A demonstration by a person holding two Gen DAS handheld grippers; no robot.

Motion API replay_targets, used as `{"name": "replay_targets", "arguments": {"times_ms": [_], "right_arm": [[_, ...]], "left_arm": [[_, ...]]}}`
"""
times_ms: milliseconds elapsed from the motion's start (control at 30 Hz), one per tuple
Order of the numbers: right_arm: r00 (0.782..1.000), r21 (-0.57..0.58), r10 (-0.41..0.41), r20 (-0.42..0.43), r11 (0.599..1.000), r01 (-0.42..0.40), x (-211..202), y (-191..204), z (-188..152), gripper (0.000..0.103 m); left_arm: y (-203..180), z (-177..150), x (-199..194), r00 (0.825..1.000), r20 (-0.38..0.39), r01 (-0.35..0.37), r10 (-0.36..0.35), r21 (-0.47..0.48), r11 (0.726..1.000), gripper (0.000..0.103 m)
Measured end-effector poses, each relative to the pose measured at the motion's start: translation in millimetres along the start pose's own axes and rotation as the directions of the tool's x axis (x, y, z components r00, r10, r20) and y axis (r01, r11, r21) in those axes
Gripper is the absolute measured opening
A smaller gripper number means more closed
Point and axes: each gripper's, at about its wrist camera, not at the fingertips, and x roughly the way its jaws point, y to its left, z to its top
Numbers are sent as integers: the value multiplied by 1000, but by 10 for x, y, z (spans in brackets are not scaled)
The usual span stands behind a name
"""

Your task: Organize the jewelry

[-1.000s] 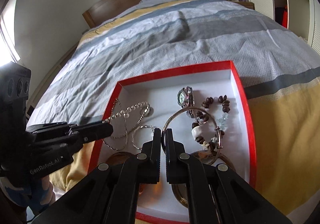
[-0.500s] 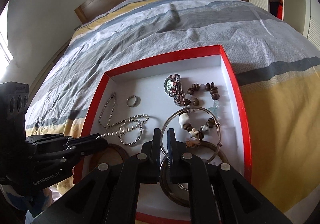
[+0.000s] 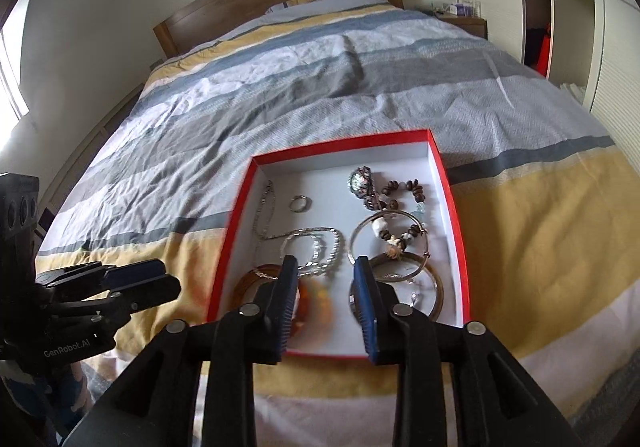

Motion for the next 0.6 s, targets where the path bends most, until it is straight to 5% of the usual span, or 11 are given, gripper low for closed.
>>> {"name": "replay_targets", "arguments": {"times_ms": [367,467,600], "right_arm": [[999,-82,15,37,997,-12,-623,948,-455,63],[999,-111,16,44,994,-11,-767,1165,-562,76],[998,-122,10,64,993,-3,-932,1365,-654,80]], "left_arm": [[383,-705,-1183,968,121,-206,218,-105,973,43],[485,-879,-1425,955,140,-242,260,-137,961,43],[565,-1094,-1673,946,169,-248,275,-164,955,43]]}}
